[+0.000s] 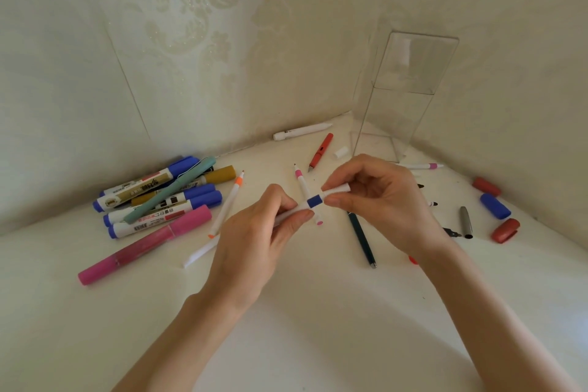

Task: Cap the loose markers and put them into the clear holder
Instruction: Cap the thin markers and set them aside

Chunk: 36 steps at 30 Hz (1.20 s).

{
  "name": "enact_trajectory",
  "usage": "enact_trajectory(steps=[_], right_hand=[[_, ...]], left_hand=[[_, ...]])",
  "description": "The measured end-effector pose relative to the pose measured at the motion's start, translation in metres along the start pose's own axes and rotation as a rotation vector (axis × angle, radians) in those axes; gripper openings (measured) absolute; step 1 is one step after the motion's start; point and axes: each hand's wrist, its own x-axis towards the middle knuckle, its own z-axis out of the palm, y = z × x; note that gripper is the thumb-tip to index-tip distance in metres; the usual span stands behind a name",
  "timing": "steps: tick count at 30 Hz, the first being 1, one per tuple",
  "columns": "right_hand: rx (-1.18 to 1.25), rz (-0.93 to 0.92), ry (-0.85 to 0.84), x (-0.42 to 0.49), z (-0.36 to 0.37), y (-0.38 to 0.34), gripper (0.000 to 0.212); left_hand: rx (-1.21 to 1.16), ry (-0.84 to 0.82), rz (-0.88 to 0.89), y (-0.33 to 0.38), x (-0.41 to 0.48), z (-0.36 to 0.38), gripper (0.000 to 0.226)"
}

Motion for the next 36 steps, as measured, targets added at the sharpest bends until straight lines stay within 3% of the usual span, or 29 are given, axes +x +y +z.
enact_trajectory(steps=[11, 13, 15, 17, 19, 22, 27, 30, 33, 36], right_hand=[[0.066, 0.177, -0.014, 0.000, 0.011, 0.010, 0.010], [0.069, 0.250, -0.069, 0.001, 0.016, 0.010, 0.018], [-0.008, 0.273, -0.121, 0.004, 0.021, 0.012, 0.039], [-0.087, 0.233, -0.023, 0.007, 0.019, 0.014, 0.043], [-0.095, 0.200, 0.119, 0.008, 0.011, 0.017, 0.031], [-0.099, 0.220, 0.212, 0.006, 0.002, 0.024, 0.027], [-0.259, 0.196, 0.195, 0.005, 0.007, 0.028, 0.028], [-0.341, 0.195, 0.172, 0.005, 0.009, 0.031, 0.030], [-0.353, 0.239, 0.296, 0.008, 0.003, 0.034, 0.027], [-0.402, 0.324, 0.444, 0.010, -0.013, 0.040, 0.026]], left_hand=[[0.167, -0.022, 0.036, -0.005, -0.005, -0.004, 0.034], [0.221, -0.019, 0.013, -0.002, 0.000, -0.008, 0.032], [0.256, 0.021, -0.071, -0.001, 0.004, -0.015, 0.025], [0.274, 0.057, -0.170, -0.008, 0.001, -0.026, 0.013], [0.327, 0.061, -0.243, -0.017, -0.008, -0.039, 0.004], [0.431, -0.019, -0.336, -0.023, -0.024, -0.049, 0.007], [0.557, -0.111, -0.438, -0.021, -0.032, -0.046, 0.019], [0.574, -0.056, -0.426, -0.022, -0.018, -0.045, 0.029], [0.667, 0.001, -0.460, -0.028, 0.008, -0.040, 0.024], [0.859, -0.105, -0.517, -0.038, 0.027, -0.030, 0.029]])
